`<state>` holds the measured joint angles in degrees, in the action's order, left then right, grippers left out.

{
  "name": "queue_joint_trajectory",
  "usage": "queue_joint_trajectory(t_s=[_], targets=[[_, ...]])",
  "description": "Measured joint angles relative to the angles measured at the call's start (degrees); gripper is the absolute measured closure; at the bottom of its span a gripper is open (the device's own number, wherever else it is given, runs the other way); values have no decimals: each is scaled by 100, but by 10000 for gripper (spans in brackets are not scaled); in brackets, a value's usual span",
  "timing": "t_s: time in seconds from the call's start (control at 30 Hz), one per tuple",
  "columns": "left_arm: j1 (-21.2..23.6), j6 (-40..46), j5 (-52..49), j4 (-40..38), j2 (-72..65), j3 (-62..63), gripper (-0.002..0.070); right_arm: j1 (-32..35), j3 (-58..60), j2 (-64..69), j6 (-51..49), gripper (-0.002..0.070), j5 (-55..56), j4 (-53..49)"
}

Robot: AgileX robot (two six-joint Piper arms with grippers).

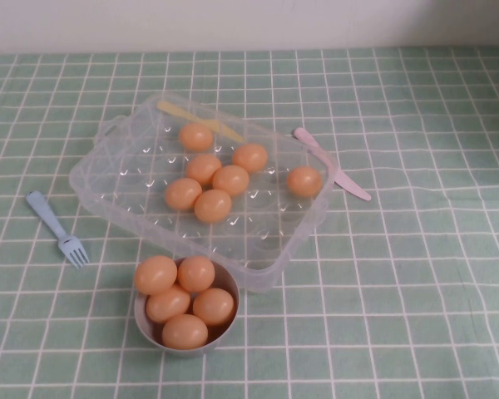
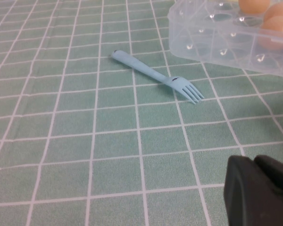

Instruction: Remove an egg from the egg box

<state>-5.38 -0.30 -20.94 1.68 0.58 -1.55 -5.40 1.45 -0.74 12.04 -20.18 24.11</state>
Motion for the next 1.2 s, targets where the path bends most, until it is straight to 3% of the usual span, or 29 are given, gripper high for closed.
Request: queue_joint_trajectory(t_s=[0.4,0.83,1.0,1.2], targets=[[0,0,0,0,0,0,678,0,0,0,0,694,1147,2886],[0,0,0,0,0,0,678,0,-95,111,375,694,1017,3748],[0,0,0,0,0,0,678,0,-801,1091,406,694,191,3644],[0,0,0,0,0,0,678,0,-1778,2717,419,694,-1003,2834]])
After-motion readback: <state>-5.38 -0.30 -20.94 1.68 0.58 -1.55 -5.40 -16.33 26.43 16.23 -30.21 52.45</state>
